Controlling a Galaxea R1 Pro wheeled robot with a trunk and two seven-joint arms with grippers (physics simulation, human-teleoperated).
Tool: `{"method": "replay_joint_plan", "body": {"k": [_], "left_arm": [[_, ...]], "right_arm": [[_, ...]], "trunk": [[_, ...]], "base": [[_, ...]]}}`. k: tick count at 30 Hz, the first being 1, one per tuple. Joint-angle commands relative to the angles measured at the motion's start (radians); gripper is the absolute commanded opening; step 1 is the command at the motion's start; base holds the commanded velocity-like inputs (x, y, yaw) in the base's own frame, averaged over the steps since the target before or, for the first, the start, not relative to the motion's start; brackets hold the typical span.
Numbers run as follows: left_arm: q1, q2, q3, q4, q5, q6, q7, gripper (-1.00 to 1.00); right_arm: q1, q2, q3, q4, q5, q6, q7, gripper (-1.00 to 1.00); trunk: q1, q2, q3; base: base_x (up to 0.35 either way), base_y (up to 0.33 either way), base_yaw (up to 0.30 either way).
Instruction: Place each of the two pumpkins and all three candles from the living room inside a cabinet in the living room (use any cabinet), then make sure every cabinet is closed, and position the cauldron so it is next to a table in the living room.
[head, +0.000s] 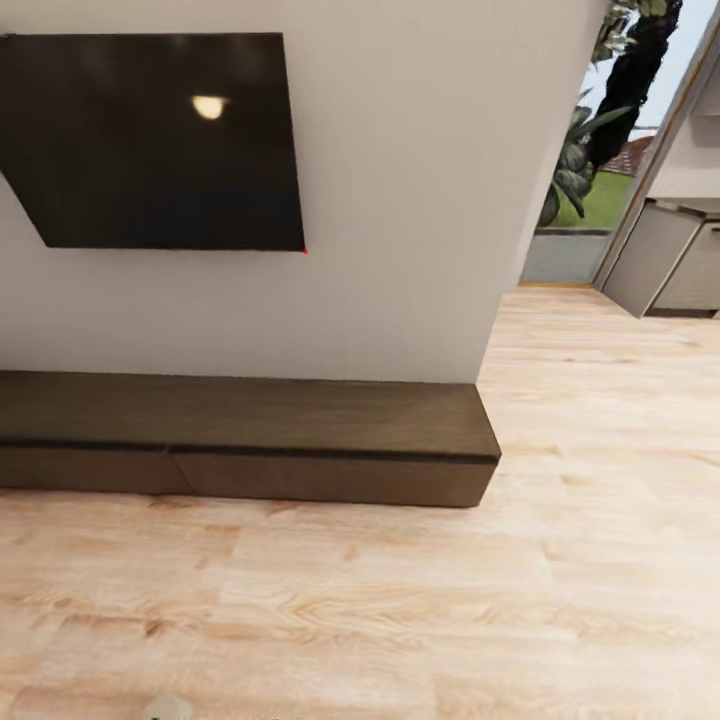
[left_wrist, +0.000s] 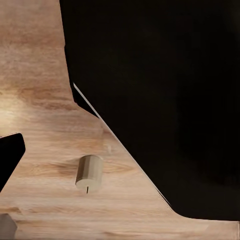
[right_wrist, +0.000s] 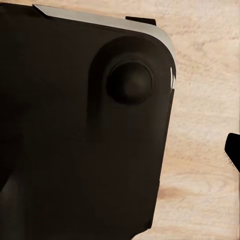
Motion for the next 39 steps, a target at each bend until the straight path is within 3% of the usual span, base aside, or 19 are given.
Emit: {"method": "replay_joint_plan", "body": {"k": [1, 39], "left_arm": [[0.0, 0.0, 0.0, 0.0, 0.0, 0.0, 0.0, 1.0], [0.0, 0.0, 0.0, 0.0, 0.0, 0.0, 0.0, 1.0]], "right_arm": [[0.0, 0.0, 0.0, 0.0, 0.0, 0.0, 0.0, 1.0], [0.0, 0.002, 0.0, 0.0, 0.0, 0.0, 0.0, 1.0]], "trunk": [[0.0, 0.0, 0.0], [0.0, 0.0, 0.0]], "base": [[0.0, 0.0, 0.289], [0.0, 0.0, 0.289]]}}
